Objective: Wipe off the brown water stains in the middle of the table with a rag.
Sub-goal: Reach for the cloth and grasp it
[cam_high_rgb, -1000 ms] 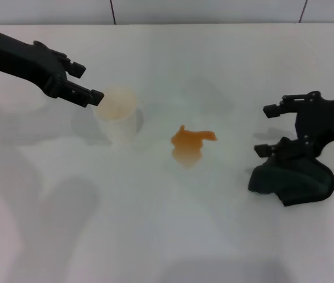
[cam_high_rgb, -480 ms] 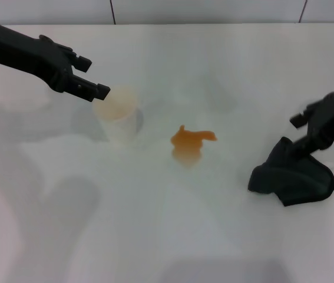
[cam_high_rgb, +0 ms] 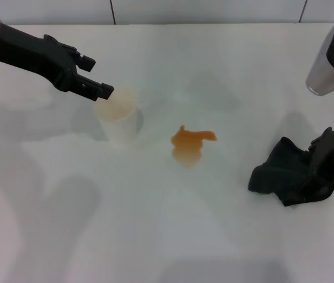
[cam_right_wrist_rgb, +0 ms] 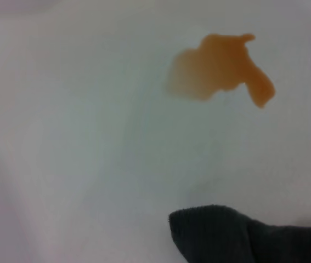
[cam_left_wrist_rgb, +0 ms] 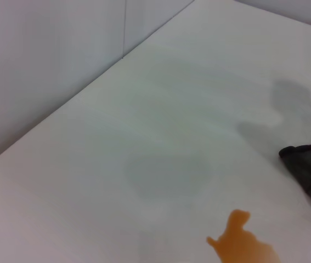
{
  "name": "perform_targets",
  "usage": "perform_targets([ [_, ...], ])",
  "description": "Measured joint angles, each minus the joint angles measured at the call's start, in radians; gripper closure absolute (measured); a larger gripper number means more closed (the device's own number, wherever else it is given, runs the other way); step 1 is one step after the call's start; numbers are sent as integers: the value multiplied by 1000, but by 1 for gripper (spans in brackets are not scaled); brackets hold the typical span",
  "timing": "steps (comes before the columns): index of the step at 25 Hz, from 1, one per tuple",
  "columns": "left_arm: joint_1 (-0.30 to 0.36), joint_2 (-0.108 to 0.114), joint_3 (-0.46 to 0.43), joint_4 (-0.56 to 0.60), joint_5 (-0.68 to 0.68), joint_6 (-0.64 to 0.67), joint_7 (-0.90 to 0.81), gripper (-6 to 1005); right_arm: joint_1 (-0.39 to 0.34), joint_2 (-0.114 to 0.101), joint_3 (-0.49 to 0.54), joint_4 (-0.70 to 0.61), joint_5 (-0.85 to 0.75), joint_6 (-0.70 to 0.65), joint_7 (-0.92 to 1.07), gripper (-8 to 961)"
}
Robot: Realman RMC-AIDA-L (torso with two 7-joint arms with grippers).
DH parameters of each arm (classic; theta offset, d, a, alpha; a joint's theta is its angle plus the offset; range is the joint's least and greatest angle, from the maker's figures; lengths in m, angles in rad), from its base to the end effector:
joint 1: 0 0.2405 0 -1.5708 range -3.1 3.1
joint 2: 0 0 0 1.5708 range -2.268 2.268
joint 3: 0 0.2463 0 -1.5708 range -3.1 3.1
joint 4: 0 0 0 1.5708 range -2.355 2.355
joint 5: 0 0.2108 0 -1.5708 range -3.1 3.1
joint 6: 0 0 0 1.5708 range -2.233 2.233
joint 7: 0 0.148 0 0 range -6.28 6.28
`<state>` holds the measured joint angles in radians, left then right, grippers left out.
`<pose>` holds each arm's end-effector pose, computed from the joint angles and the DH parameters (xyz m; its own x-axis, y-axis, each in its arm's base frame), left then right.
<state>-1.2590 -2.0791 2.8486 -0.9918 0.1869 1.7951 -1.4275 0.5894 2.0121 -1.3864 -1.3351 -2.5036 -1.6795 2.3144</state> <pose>-0.1770 0.3982 0.0684 0.9191 0.3902 0.0544 0.3916 -0.8900 -0.2335 0.1883 0.3365 0.0157 0.8031 -0.4816 0.3508 -0.4038 -0.8729 -0.2739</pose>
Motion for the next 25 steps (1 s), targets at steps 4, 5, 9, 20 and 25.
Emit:
perform_targets([
  [4, 0, 1, 0, 7, 0, -3, 0, 166, -15, 1, -4, 4, 9, 31, 2, 84],
  [5, 0, 1, 0, 7, 0, -4, 0, 166, -19, 1, -8, 2, 10, 42, 2, 84],
  [9, -3, 1, 0, 7, 0, -6, -1, 166, -21, 3, -37, 4, 10, 85, 2, 84],
  [20, -8, 1, 0, 7, 1, -10, -2, 166, -16, 3, -96, 23, -2, 126, 6, 95],
  [25, -14, -1, 0, 7, 3, -12, -2, 166, -19, 3, -97, 25, -34, 133, 8, 121],
])
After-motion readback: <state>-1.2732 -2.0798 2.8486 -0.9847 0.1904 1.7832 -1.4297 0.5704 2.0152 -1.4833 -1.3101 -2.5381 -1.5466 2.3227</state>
